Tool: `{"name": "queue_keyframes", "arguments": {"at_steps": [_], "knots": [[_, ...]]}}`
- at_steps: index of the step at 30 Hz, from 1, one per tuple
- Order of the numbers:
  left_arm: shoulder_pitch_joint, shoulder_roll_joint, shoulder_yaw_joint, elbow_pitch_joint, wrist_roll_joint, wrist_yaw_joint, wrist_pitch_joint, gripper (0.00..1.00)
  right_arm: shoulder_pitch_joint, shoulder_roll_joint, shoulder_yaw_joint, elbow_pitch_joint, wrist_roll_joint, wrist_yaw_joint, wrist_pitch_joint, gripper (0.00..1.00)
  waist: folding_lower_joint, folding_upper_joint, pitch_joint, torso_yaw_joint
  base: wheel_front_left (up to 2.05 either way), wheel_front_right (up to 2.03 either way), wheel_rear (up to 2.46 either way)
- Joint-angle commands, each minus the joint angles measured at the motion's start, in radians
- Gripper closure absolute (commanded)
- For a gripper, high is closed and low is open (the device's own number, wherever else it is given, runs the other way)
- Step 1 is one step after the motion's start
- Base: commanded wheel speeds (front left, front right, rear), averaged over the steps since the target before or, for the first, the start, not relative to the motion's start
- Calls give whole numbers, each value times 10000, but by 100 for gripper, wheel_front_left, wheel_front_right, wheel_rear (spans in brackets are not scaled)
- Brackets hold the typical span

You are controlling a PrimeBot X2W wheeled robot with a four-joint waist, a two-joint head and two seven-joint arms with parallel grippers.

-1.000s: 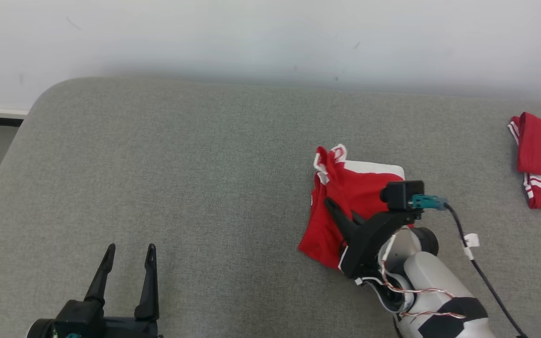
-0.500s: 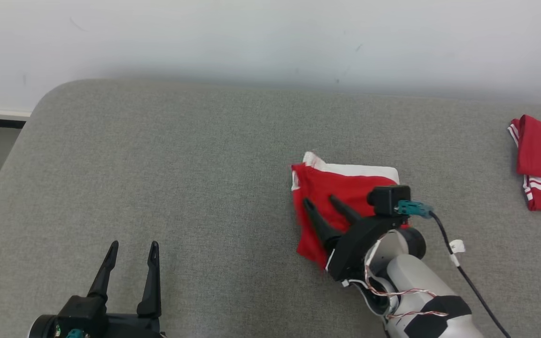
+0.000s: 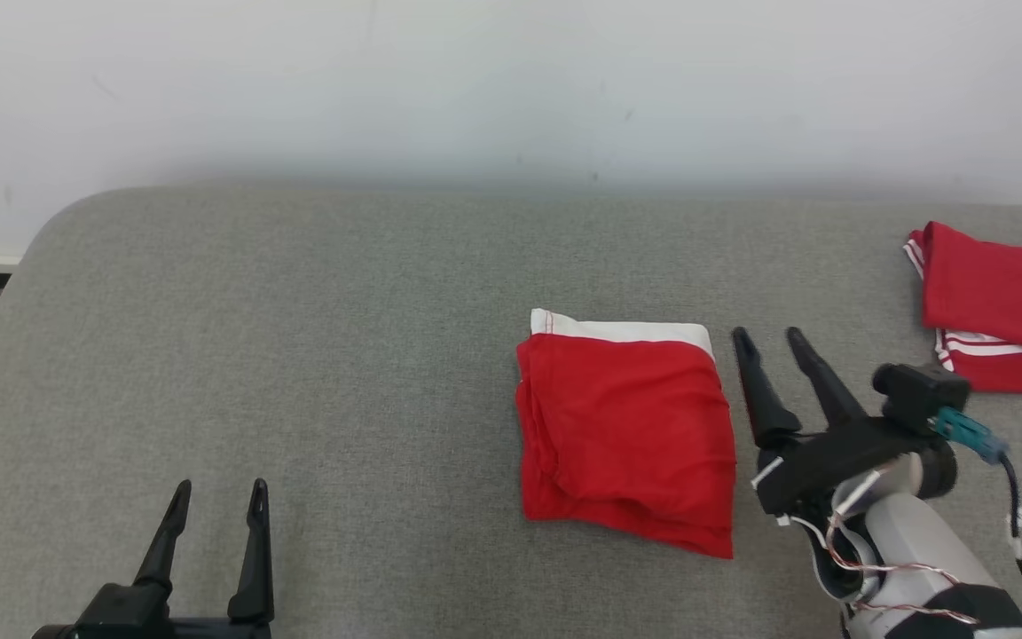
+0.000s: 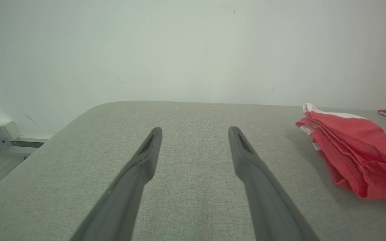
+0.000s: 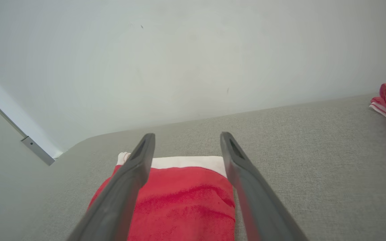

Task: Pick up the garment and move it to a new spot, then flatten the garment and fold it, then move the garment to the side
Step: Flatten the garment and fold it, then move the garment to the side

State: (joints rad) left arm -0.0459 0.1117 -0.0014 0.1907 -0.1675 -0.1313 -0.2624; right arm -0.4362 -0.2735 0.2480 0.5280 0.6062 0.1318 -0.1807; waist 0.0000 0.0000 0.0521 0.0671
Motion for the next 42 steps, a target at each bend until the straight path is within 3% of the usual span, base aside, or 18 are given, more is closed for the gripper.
{"name": "queue_keyframes", "arguments": {"at_steps": [1, 13, 25, 42], "knots": [[121, 46, 30, -39, 0, 14, -32, 0, 160, -35, -58, -92, -110, -29, -106, 0, 0, 0, -79, -113, 0, 0, 0], [686, 260, 328, -328, 151, 14, -31, 0, 1847, 282, -1395, -1493, -1298, -29, -781, 0, 0, 0, -316, -865, 0, 0, 0], [942, 142, 498, -564, 352, 14, -31, 0, 3897, 916, -2481, -3284, -2796, -29, -846, 0, 0, 0, -492, -1032, 0, 0, 0], [1357, 608, 600, -609, 62, 17, -31, 0, 4696, 1334, -2763, -3726, -3661, -29, -850, 0, 0, 0, -868, -956, 0, 0, 0]]}}
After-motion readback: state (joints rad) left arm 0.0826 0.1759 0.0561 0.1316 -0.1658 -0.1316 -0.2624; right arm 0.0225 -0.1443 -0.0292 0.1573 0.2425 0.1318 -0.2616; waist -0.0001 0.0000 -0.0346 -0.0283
